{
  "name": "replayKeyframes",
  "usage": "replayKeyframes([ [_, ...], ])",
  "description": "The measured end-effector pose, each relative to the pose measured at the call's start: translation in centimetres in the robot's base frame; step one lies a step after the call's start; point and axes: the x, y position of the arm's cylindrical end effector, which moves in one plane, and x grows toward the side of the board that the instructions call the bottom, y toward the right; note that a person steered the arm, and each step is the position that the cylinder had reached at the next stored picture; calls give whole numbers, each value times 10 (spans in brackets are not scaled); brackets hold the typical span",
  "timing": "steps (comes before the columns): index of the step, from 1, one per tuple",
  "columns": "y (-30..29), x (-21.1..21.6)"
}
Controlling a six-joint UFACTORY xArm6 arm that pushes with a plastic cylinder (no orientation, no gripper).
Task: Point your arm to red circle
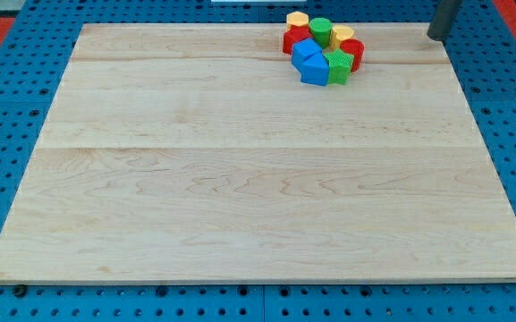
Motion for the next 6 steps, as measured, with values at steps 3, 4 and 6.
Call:
replayKeyframes([
  [3, 1, -9],
  [4, 1, -9],
  [6, -27, -7],
])
